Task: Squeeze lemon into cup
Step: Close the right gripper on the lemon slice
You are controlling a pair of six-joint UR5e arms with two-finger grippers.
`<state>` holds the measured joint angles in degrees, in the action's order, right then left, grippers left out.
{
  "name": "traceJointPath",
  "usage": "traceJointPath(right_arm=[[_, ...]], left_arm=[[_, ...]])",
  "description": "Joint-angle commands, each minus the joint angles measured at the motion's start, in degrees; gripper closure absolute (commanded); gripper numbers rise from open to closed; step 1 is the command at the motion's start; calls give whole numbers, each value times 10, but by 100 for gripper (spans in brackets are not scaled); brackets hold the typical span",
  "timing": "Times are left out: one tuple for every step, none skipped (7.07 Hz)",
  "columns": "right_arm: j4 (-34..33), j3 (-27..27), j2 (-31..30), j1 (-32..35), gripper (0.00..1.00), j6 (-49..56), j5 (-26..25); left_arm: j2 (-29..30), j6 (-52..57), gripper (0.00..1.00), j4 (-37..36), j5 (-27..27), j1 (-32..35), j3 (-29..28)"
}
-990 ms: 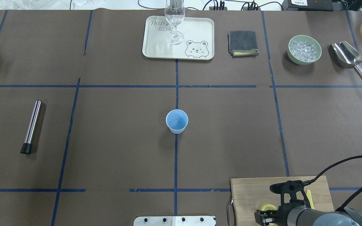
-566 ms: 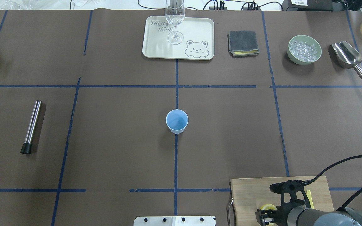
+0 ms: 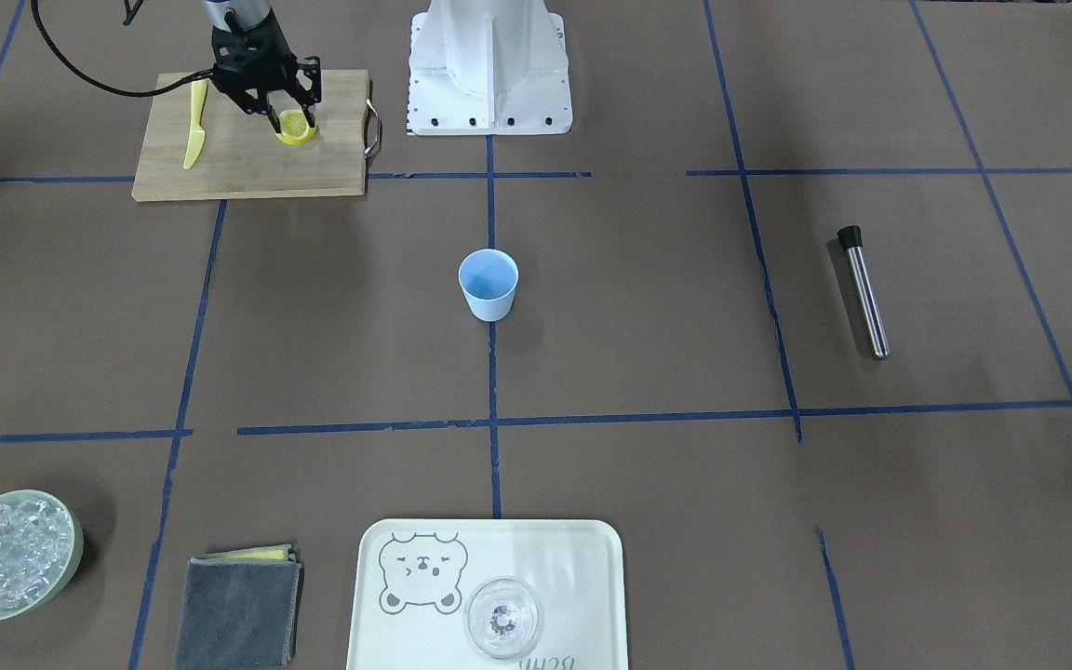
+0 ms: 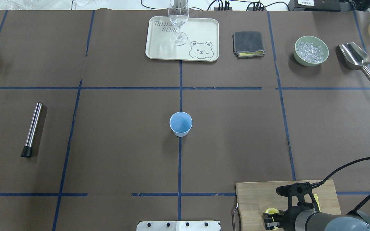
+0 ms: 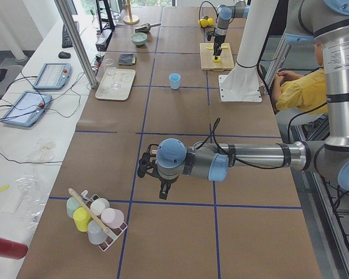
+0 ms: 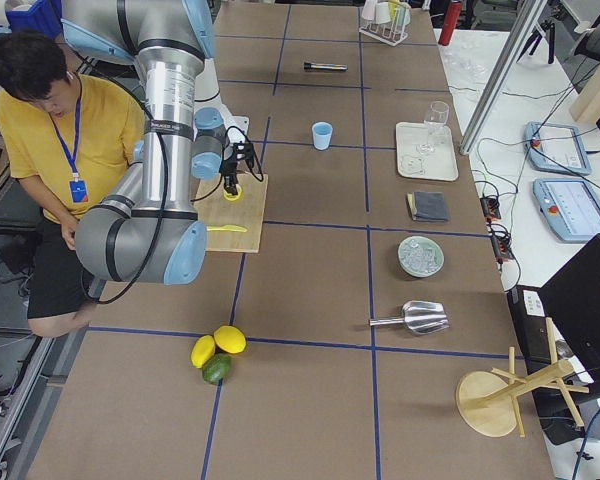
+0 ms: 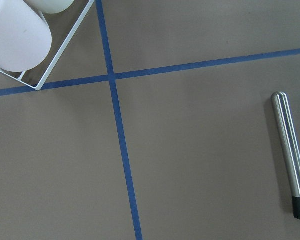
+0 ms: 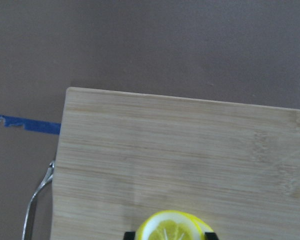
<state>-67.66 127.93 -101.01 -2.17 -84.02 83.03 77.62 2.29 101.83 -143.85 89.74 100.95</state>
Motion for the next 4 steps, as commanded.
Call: traceJointPath(right_arm=[[0,7,-4,3,49,0,0],[0,7,-4,8,49,0,1],[0,8,-5,10,49,0,2],[-1,18,-8,11,49,0,2]], left_arm=[[-2,0,0,2,0,0,1],[-2,0,0,2,0,0,1],[-2,0,0,2,-1,0,2],[-3,-1,0,2,-1,1,6]])
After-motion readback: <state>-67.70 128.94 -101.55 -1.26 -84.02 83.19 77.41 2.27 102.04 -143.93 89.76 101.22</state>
